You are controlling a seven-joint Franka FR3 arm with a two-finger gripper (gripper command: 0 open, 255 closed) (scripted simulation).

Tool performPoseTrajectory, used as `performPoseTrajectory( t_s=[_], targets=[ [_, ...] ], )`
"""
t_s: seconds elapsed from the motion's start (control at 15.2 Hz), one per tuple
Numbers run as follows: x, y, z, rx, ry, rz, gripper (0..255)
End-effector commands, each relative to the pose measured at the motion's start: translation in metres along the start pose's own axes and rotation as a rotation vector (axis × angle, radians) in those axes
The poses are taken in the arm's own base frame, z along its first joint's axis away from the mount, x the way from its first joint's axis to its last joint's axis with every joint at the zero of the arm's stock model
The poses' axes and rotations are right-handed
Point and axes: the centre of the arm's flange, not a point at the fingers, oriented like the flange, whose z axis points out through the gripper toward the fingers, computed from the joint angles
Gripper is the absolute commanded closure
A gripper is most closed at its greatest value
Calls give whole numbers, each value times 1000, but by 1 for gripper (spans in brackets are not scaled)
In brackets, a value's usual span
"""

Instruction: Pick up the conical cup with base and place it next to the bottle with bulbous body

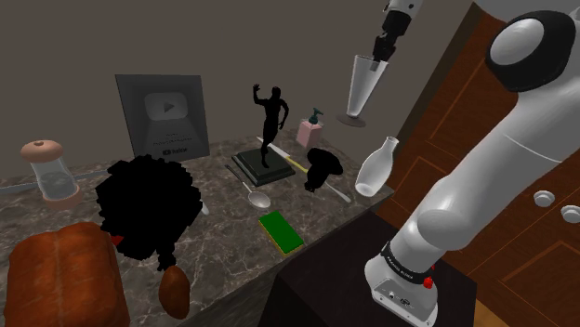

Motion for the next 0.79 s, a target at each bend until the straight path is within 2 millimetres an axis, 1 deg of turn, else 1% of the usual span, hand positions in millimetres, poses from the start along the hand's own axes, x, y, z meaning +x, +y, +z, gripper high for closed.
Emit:
performPoseTrajectory(
  t_s=[0.0, 0.73],
  targets=[
    [0, 2, 11, 0, 1, 0, 255],
    [2, 14, 68, 0, 1, 0, 255]
  ],
)
